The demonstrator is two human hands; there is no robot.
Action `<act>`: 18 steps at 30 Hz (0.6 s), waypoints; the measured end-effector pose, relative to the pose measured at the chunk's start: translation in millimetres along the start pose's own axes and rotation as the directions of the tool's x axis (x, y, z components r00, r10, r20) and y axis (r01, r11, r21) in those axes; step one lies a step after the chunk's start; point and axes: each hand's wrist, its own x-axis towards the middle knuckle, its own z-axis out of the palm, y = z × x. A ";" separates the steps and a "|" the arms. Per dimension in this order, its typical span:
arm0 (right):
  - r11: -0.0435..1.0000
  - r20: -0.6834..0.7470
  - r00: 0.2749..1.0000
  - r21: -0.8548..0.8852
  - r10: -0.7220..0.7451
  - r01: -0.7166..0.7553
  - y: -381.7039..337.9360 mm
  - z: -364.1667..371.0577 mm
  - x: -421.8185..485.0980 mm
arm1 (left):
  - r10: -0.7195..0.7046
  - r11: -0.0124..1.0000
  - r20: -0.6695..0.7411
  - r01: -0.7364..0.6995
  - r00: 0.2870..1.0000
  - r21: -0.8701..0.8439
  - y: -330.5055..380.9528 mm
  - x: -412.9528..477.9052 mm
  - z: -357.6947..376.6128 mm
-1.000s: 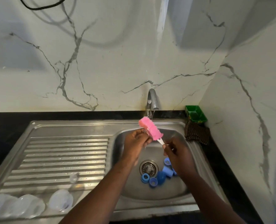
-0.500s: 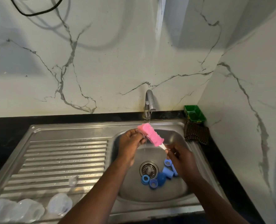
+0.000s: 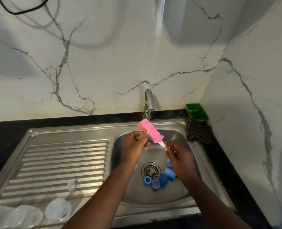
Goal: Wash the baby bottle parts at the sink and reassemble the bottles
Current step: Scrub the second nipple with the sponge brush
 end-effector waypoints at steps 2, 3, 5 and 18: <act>1.000 0.011 1.000 -0.004 0.017 -0.017 4.2 -3.7 -4.5 | -0.032 0.996 0.003 0.033 0.999 -0.079 -1.1 1.9 -3.6; 1.000 0.019 1.000 -0.002 0.023 -0.023 5.1 -3.5 -5.2 | -0.053 0.994 0.020 0.055 0.998 -0.094 -3.6 2.0 -3.9; 1.000 0.027 0.999 0.009 0.028 -0.028 3.5 -1.7 -0.9 | -0.099 0.991 0.081 0.105 0.992 -0.080 -10.2 -1.9 1.6; 0.990 0.097 0.994 0.131 0.049 -0.061 2.1 -2.0 4.1 | -0.189 0.950 0.217 0.234 0.958 -0.206 -11.0 -5.7 10.7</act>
